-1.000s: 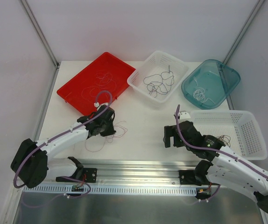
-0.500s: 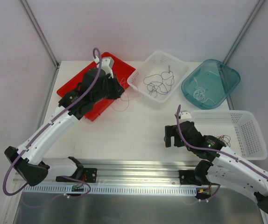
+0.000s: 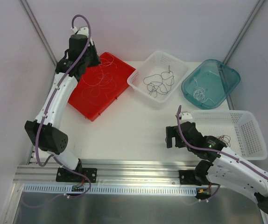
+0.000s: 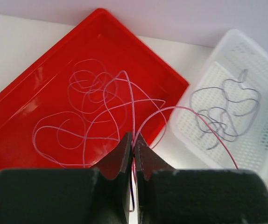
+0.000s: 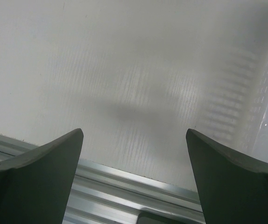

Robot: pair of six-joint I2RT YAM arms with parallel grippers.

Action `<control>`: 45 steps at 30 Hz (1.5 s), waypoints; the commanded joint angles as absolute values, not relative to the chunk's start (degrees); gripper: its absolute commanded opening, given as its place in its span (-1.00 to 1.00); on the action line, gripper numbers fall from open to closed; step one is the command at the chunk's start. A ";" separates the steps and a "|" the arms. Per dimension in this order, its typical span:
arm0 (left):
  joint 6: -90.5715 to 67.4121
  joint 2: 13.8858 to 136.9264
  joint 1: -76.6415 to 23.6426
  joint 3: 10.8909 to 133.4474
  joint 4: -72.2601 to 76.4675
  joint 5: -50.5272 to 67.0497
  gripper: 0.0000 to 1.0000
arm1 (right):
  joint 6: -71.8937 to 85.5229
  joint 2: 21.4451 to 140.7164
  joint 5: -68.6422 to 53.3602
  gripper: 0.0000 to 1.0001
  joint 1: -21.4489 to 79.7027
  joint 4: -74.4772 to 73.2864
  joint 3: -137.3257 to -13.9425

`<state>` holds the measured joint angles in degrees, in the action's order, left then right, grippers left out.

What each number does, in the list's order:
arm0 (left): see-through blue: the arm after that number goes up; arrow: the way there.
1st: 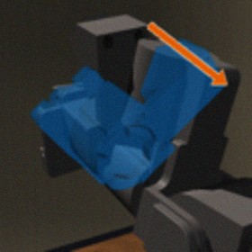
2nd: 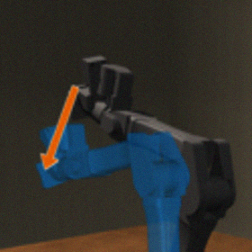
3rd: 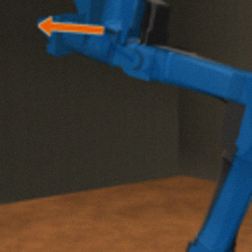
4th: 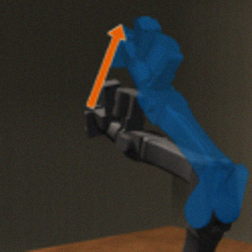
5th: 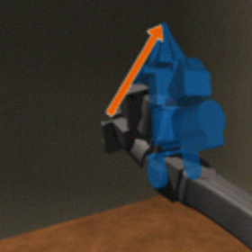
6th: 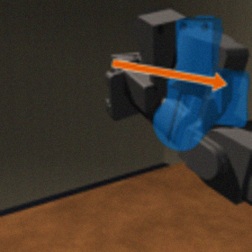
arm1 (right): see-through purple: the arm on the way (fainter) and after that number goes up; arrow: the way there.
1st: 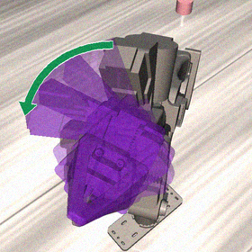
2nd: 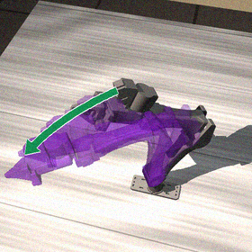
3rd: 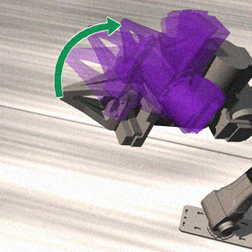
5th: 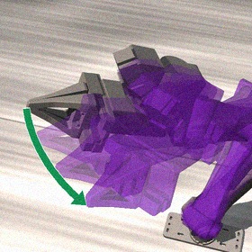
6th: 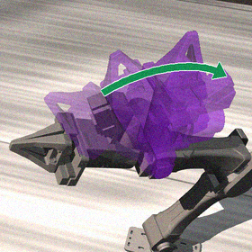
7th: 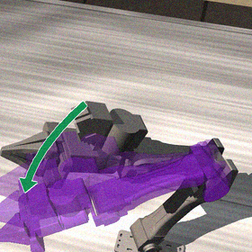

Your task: Untangle the cables

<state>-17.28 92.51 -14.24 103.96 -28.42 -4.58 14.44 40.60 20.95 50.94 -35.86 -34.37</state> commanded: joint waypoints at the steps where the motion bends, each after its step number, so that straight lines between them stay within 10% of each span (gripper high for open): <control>1: -15.82 98.06 -10.99 105.91 -29.27 -5.54 -0.99 | 15.03 40.51 22.76 0.94 51.33 -37.00 -34.98; 4: -16.70 103.07 -8.80 105.47 -29.36 -5.19 -0.64 | 15.21 41.31 22.59 0.94 51.24 -36.65 -34.89; 8: -17.93 103.80 -7.30 102.14 -29.27 -5.71 0.98 | 14.86 42.45 22.85 0.94 51.24 -36.74 -35.59; 45: -17.41 12.15 -7.38 62.92 -58.79 -12.30 0.98 | 14.94 30.43 35.94 0.94 51.24 -60.62 -61.34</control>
